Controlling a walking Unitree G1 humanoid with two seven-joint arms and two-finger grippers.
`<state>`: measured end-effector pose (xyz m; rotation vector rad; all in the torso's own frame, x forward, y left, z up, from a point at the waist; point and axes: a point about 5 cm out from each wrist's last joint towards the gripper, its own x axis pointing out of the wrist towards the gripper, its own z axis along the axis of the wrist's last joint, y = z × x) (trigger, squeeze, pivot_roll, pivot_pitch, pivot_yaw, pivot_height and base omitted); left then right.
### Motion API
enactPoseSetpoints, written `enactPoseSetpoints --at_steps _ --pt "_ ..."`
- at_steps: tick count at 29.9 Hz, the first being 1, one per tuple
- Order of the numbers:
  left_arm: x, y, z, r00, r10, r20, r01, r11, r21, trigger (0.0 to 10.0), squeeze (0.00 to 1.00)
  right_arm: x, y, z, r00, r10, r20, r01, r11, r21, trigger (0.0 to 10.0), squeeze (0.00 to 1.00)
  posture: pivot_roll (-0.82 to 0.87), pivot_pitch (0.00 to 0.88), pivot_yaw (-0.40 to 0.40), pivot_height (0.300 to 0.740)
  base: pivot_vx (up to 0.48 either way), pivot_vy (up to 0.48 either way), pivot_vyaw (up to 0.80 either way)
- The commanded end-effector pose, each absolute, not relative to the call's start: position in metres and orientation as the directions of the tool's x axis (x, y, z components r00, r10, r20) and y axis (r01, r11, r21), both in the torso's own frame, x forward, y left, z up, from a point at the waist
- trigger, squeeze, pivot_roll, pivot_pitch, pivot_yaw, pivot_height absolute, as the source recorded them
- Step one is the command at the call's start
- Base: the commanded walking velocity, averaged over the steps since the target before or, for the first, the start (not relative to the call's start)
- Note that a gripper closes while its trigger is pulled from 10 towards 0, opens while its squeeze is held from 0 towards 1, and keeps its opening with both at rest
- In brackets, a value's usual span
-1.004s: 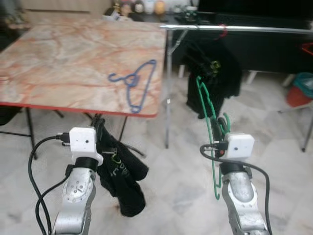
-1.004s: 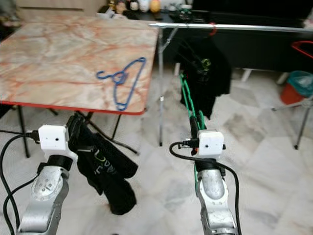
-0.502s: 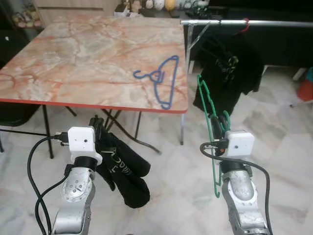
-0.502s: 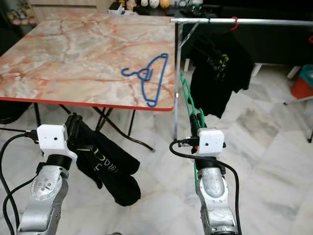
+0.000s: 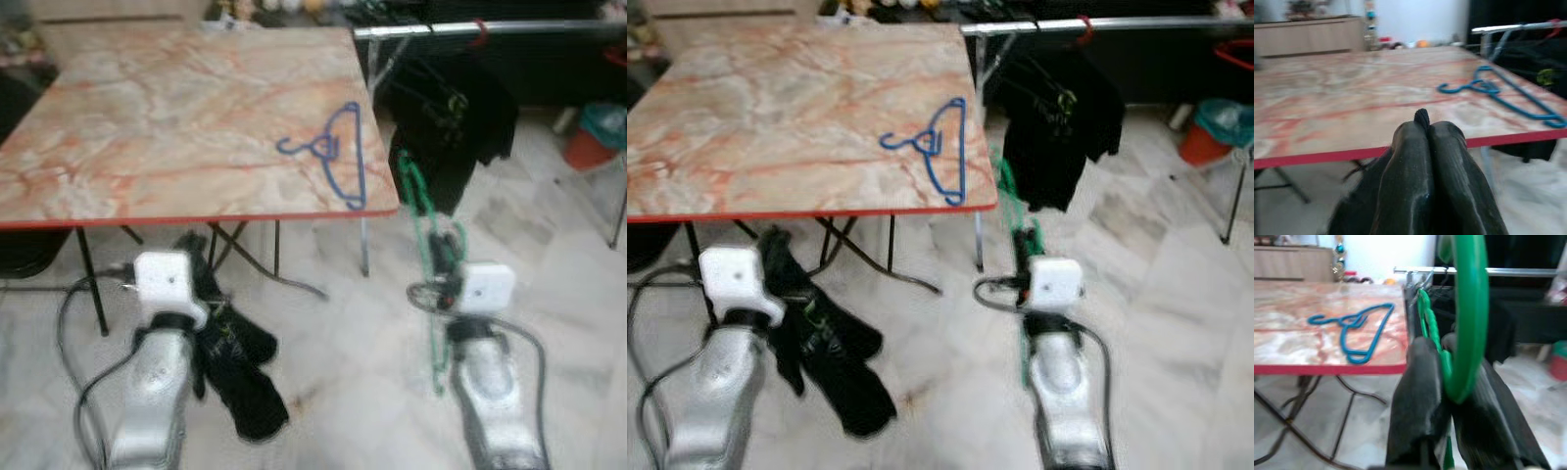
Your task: Hang hanger
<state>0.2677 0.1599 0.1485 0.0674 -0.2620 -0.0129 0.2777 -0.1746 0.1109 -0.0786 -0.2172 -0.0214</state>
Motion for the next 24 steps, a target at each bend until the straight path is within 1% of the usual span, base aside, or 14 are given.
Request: enactPoseSetpoints --at_steps 1,23,24 --pt "0.2668 0.1661 0.1537 0.96 -0.008 0.281 -0.012 0.998 0.069 10.0 0.0 0.2779 -0.1679 0.1136 0.973 0.005 0.231 0.012 0.998 -0.069 10.0 0.0 0.05 0.1 -0.007 0.74 0.0 0.247 0.0" --pt "0.2678 0.1672 0.1578 0.956 0.002 0.294 -0.022 0.998 0.066 10.0 0.0 0.2784 -0.1676 0.1149 0.971 0.01 0.24 0.008 0.997 -0.074 10.0 0.0 0.05 0.1 -0.01 0.74 0.0 0.258 0.0" --pt "0.2679 0.1673 0.159 0.954 0.003 0.299 -0.024 0.998 0.065 10.0 0.0 0.2785 -0.1675 0.115 0.97 0.011 0.241 0.008 0.997 -0.075 10.0 0.0 0.05 0.1 -0.009 0.74 0.0 0.0 0.0"
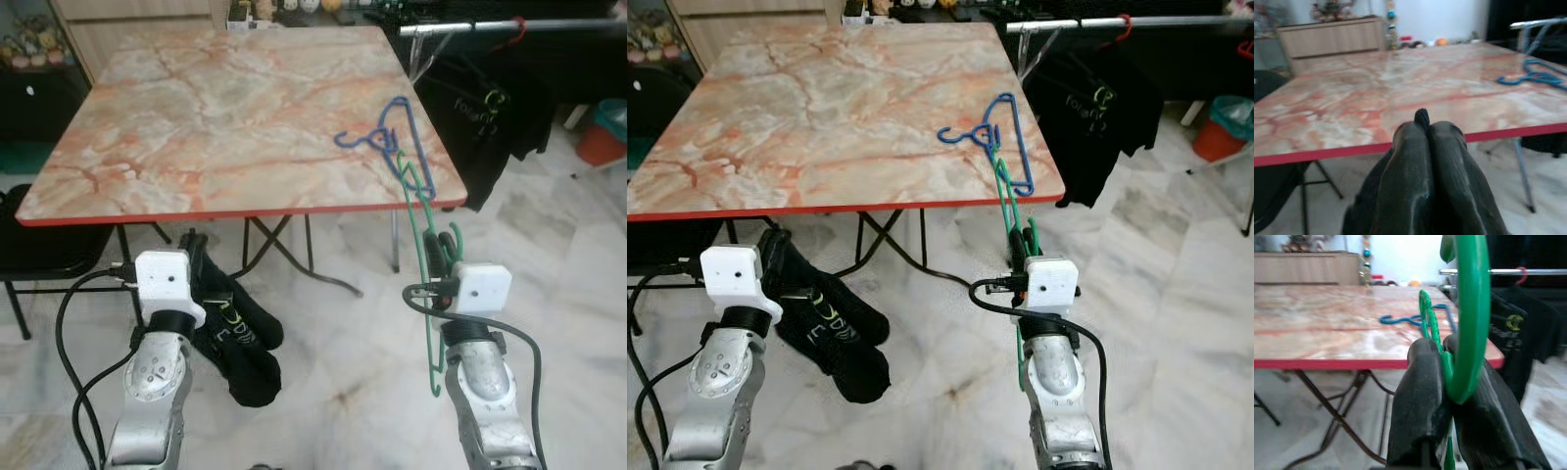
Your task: Hang hanger
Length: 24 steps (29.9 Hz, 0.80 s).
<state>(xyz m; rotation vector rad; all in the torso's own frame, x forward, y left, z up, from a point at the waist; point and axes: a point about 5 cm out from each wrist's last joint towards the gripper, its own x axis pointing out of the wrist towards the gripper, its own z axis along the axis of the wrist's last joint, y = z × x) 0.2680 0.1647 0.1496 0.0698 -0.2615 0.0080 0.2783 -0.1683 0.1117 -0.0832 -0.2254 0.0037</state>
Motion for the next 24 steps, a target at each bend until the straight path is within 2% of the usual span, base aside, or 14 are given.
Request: enactPoseSetpoints --at_steps 1,16,24 --pt "0.268 0.167 0.161 0.952 0.004 0.307 -0.026 0.997 0.07 10.0 0.0 0.278 -0.167 0.115 0.97 0.011 0.242 0.007 0.997 -0.076 10.0 0.0 0.05 0.1 -0.009 0.74 0.0 0.0 0.0" --pt "0.266 0.157 0.169 0.942 -0.02 0.334 -0.005 0.997 0.071 10.0 0.0 0.278 -0.167 0.116 0.969 0.013 0.248 0.007 0.997 -0.079 10.0 0.0 0.05 0.1 -0.009 0.74 0.0 0.0 0.0" --pt "0.269 0.162 0.183 0.927 0.008 0.375 -0.041 0.996 0.083 10.0 0.0 0.278 -0.166 0.116 0.968 0.016 0.25 0.004 0.997 -0.079 10.0 0.0 0.05 0.1 -0.009 0.74 0.0 0.0 0.0"
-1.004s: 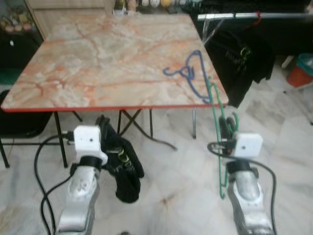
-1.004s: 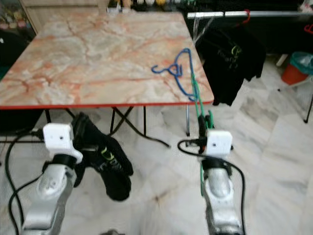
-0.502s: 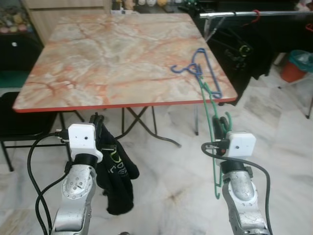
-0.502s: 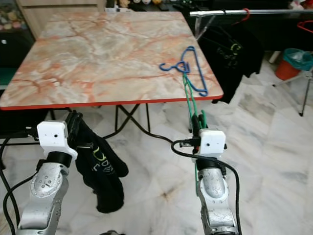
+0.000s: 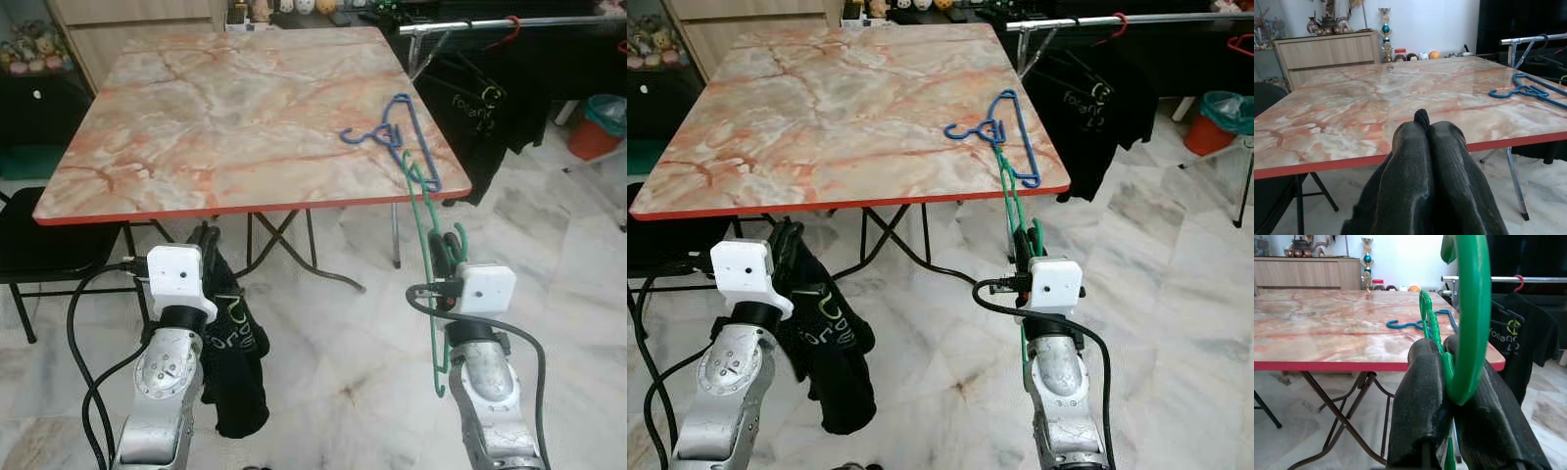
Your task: Hang hanger
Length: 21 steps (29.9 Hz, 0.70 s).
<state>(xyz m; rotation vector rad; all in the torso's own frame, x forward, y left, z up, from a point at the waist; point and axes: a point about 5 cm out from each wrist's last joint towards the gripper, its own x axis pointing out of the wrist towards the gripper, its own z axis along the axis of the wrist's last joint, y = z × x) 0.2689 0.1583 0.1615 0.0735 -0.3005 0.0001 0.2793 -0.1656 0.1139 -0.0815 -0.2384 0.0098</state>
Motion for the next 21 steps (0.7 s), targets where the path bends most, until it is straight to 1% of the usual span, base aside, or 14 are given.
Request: enactPoseSetpoints --at_steps 1,5,6,9,10,13,16,21 --pt "0.27 0.162 0.186 0.923 0.01 0.385 -0.045 0.996 0.081 10.0 0.0 0.278 -0.166 0.116 0.968 0.016 0.249 0.004 0.997 -0.078 10.0 0.0 0.06 0.1 -0.009 0.74 0.0 0.0 0.0" --pt "0.274 0.164 0.203 0.901 0.013 0.434 -0.053 0.995 0.079 10.0 0.0 0.278 -0.166 0.116 0.968 0.017 0.249 0.002 0.997 -0.078 10.0 0.0 0.06 0.1 -0.009 0.74 0.0 0.0 0.0" --pt "0.275 0.165 0.214 0.883 0.016 0.47 -0.061 0.995 0.079 10.0 0.0 0.278 -0.166 0.116 0.968 0.017 0.251 0.003 0.997 -0.078 10.0 0.0 0.06 0.097 -0.008 0.74 0.0 0.0 0.0" --pt "0.277 0.167 0.23 0.854 0.026 0.519 -0.076 0.994 0.075 10.0 0.0 0.278 -0.166 0.116 0.968 0.016 0.251 0.004 0.997 -0.078 10.0 0.0 0.06 0.097 -0.008 0.74 0.0 0.0 0.0" --pt "0.278 0.17 0.243 0.831 0.033 0.555 -0.094 0.992 0.082 10.0 0.0 0.278 -0.166 0.116 0.968 0.016 0.252 0.004 0.997 -0.076 10.0 0.0 0.06 0.097 -0.008 0.74 0.0 0.0 0.0" --pt "0.278 0.175 0.255 0.804 0.057 0.592 -0.112 0.992 0.056 10.0 0.0 0.278 -0.165 0.116 0.968 0.016 0.252 0.004 0.997 -0.076 10.0 0.0 0.06 0.096 -0.008 0.74 0.0 0.0 0.0" --pt "0.275 0.179 0.263 0.791 0.066 0.609 -0.12 0.992 0.049 10.0 0.0 0.278 -0.165 0.116 0.967 0.018 0.255 0.002 0.997 -0.078 10.0 0.0 0.06 0.096 -0.008 0.74 0.0 0.0 0.0" --pt "0.274 0.181 0.264 0.792 0.078 0.605 -0.128 0.991 0.039 10.0 0.0 0.278 -0.165 0.116 0.966 0.021 0.257 -0.001 0.997 -0.079 10.0 0.0 0.06 0.096 -0.009 0.74 0.0 0.0 0.0"
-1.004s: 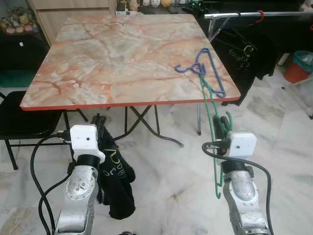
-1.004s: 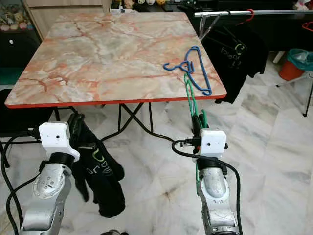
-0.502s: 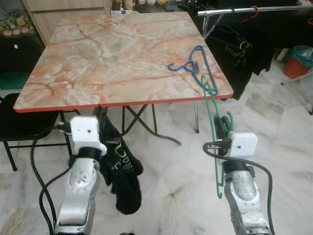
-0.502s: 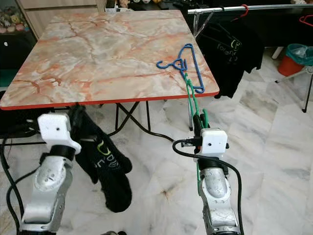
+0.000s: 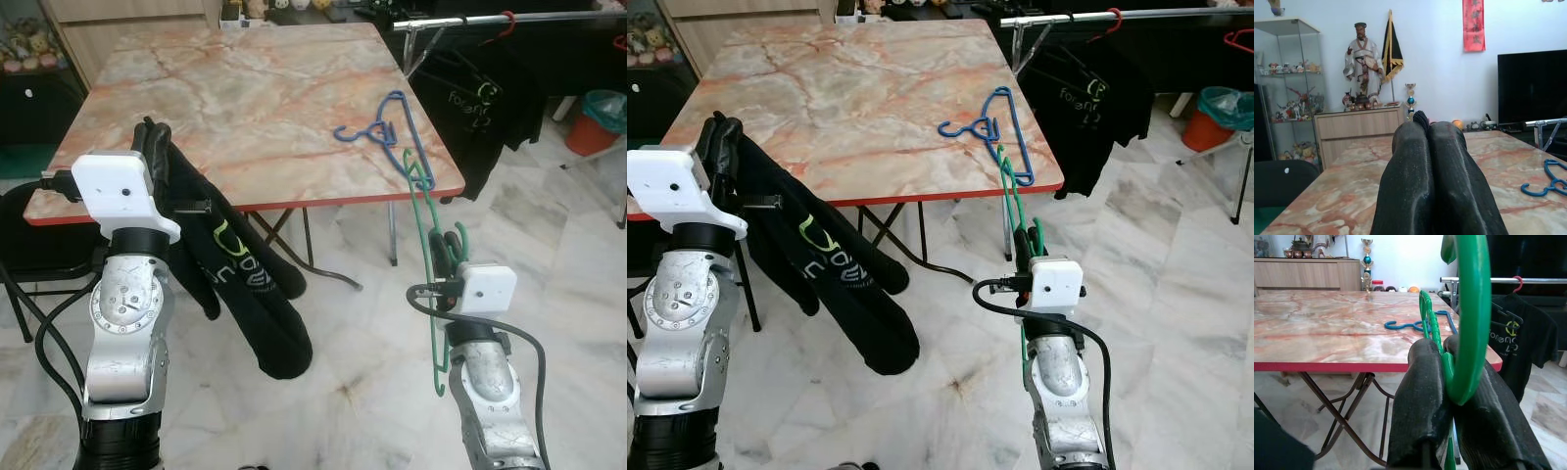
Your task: Hang hanger
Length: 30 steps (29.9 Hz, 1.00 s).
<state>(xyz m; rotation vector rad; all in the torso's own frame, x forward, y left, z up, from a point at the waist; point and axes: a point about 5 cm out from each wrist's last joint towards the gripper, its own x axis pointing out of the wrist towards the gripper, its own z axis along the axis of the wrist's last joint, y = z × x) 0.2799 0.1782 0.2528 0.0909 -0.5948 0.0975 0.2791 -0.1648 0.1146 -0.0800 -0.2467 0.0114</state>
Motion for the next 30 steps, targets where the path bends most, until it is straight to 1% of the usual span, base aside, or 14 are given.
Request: enactPoseSetpoints --at_steps 1,3,6,9,16,23,30 --pt "0.273 0.182 0.264 0.793 0.087 0.603 -0.135 0.99 0.034 10.0 0.0 0.278 -0.165 0.117 0.966 0.022 0.258 -0.001 0.997 -0.079 10.0 0.0 0.06 0.096 -0.01 0.74 0.0 0.0 0.0" --pt "0.273 0.183 0.264 0.793 0.09 0.602 -0.137 0.99 0.033 10.0 0.0 0.278 -0.165 0.117 0.966 0.022 0.259 -0.001 0.997 -0.08 10.0 0.0 0.06 0.095 -0.01 0.74 0.0 0.0 0.0" --pt "0.274 0.185 0.264 0.796 0.09 0.599 -0.144 0.989 0.043 10.0 0.0 0.278 -0.166 0.117 0.966 0.021 0.258 0.0 0.997 -0.081 10.0 0.0 0.06 0.093 -0.009 0.74 0.259 0.0 0.0" --pt "0.274 0.194 0.269 0.789 0.107 0.605 -0.167 0.985 0.044 10.0 0.0 0.278 -0.165 0.116 0.966 0.023 0.257 -0.001 0.996 -0.084 10.0 0.0 0.06 0.092 -0.008 0.74 0.271 0.0 0.0" --pt "0.273 0.201 0.273 0.785 0.111 0.61 -0.19 0.98 0.067 10.0 0.0 0.278 -0.165 0.116 0.966 0.026 0.257 -0.004 0.996 -0.085 10.0 0.0 0.07 0.091 -0.009 0.74 0.304 0.0 0.0" --pt "0.276 0.203 0.28 0.776 0.093 0.624 -0.191 0.977 0.092 10.0 0.0 0.278 -0.164 0.116 0.965 0.027 0.262 -0.004 0.996 -0.085 10.0 0.0 0.06 0.084 -0.005 0.74 0.32 0.0 0.0" --pt "0.278 0.213 0.29 0.758 0.098 0.645 -0.216 0.971 0.106 10.0 0.0 0.278 -0.164 0.116 0.965 0.028 0.262 -0.006 0.996 -0.084 10.0 0.0 0.07 0.078 -0.002 0.74 0.327 0.0 0.0"
